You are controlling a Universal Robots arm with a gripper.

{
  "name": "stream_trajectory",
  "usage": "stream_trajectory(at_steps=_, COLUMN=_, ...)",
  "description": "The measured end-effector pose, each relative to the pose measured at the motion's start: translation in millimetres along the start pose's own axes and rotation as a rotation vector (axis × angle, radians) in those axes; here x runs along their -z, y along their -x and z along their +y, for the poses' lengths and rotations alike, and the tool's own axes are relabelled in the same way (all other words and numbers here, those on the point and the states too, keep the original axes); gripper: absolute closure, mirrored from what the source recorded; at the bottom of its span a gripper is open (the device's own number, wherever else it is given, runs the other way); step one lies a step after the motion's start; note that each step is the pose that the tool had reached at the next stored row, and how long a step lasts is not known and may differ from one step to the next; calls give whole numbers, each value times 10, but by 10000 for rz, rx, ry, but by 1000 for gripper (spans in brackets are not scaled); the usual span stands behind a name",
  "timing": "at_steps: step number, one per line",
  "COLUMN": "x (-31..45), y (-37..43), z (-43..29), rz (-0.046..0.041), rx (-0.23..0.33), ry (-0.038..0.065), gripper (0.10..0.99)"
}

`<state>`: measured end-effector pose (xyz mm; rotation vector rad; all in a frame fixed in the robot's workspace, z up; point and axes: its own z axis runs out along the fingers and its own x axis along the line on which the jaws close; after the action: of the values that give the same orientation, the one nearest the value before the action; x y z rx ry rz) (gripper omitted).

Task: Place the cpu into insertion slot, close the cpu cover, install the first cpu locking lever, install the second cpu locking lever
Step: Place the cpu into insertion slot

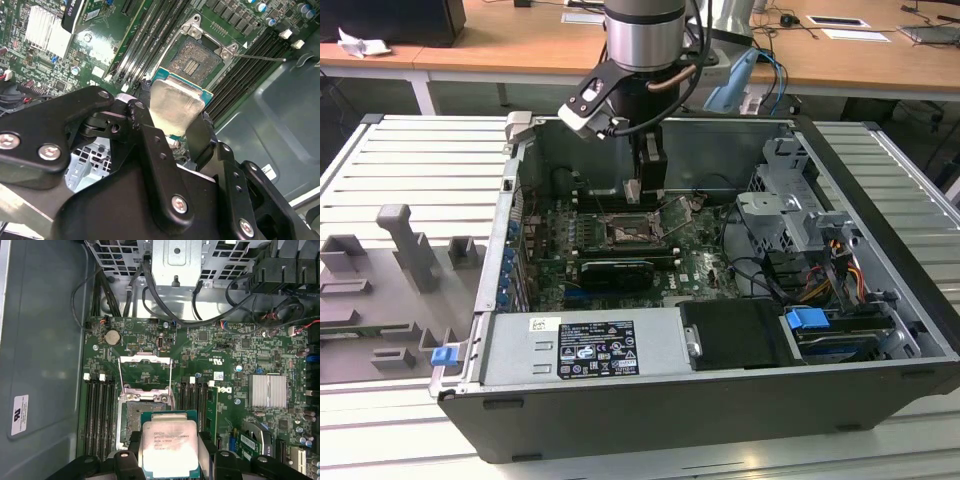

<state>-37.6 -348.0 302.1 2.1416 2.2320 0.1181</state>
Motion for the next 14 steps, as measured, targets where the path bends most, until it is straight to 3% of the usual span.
stream_trajectory(at_steps=14, x=-44, y=1, z=-4, rz=1, rx=0, ry=0, gripper=557)
